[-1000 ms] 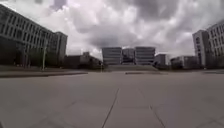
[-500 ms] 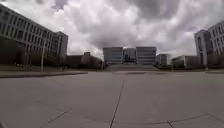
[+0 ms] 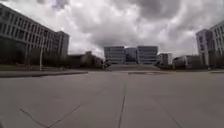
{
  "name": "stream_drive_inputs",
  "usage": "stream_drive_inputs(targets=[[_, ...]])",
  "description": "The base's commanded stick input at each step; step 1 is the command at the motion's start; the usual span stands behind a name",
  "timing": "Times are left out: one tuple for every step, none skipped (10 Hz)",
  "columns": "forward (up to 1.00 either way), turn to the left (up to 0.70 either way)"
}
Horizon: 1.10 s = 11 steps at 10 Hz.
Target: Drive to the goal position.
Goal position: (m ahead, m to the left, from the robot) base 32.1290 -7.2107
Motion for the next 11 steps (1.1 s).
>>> stream_drive_inputs(targets=[[0.85, -0.09], [0.85, -0.10], [0.85, -0.11], [0.85, -0.11], [0.85, -0.11], [0.85, -0.09], [0.85, -0.05], [0.85, -0.01], [0.85, 0.00], [0.85, 0.00], [0.85, 0.00]])
